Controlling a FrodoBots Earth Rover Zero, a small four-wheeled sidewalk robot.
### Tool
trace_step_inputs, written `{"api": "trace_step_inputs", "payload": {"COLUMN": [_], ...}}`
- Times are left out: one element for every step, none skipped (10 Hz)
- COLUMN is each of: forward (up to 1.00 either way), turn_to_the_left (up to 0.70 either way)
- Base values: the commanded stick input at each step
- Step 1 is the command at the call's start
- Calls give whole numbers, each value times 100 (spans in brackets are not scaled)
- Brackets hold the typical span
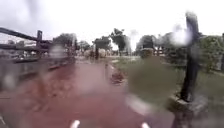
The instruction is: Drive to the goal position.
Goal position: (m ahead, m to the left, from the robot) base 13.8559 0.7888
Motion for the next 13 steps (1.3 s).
{"api": "trace_step_inputs", "payload": {"forward": [70,70,70,70,70,70,70,70,70,70,70,70,70], "turn_to_the_left": [0,0,0,0,2,26,27,27,27,27,27,27,27]}}
